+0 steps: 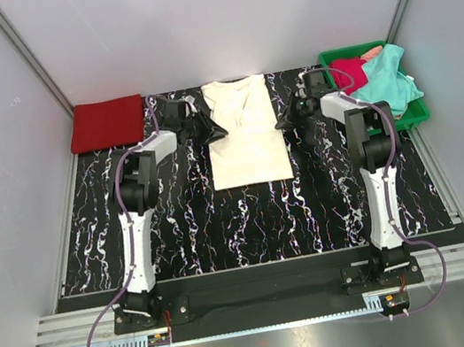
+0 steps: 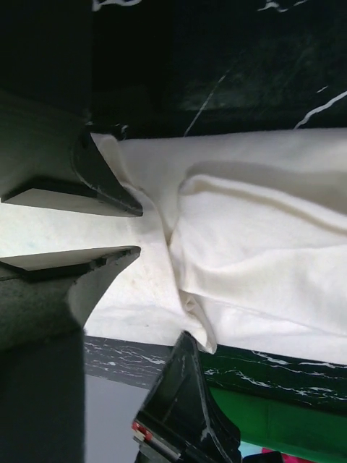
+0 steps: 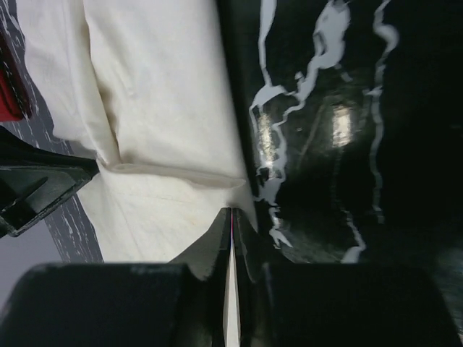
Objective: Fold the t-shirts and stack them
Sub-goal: Fold the tshirt
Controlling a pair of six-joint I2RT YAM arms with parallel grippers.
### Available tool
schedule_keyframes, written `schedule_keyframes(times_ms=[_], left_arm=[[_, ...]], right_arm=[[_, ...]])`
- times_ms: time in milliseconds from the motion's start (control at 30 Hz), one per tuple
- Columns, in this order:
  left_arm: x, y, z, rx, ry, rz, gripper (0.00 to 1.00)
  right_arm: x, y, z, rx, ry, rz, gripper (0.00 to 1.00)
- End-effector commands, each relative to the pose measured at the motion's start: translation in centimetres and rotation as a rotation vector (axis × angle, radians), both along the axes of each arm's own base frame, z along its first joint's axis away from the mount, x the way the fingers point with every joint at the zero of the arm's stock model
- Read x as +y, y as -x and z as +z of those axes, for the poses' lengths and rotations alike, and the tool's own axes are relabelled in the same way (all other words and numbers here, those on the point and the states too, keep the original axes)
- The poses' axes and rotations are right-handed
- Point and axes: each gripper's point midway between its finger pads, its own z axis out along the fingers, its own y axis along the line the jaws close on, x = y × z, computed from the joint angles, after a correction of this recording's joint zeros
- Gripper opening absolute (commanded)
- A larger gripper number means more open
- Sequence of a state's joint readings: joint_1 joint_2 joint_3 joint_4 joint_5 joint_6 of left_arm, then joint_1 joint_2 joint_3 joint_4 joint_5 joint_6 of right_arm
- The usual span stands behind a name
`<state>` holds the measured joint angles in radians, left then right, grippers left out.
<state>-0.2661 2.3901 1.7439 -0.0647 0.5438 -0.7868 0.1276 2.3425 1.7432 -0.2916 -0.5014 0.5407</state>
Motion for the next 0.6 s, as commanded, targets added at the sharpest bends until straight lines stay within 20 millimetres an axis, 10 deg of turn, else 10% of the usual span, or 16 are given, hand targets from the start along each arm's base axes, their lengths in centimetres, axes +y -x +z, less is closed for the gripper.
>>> schedule_keyframes(times_ms=[0, 167, 267, 400, 567], left_arm=[[0.3, -1.8, 0.7, -0.067, -0.006, -0.027, 0.3], [1.3, -1.0, 4.0, -0.104, -0.09, -0.043, 0.57], [2.0, 0.6, 8.1, -0.154, -0.123, -0.056, 0.63], [2.5, 5.3, 13.3, -0.201, -0.075, -0.069, 0.62], [2.9, 11.9, 10.9, -0.106, -0.038, -0.092, 0.52]], right_arm=[[-1.3, -2.5, 2.7, -0.11, -0.042, -0.003, 0.08], [-3.3, -2.2, 4.2, -0.089, 0.055, -0.009, 0.11], [-2.4, -0.5, 8.4, -0.127, 0.084, 0.038, 0.11], [3.2, 4.8, 11.2, -0.09, -0.004, 0.193, 0.12], [10.5, 12.4, 10.9, 0.043, -0.175, 0.373, 0.13]])
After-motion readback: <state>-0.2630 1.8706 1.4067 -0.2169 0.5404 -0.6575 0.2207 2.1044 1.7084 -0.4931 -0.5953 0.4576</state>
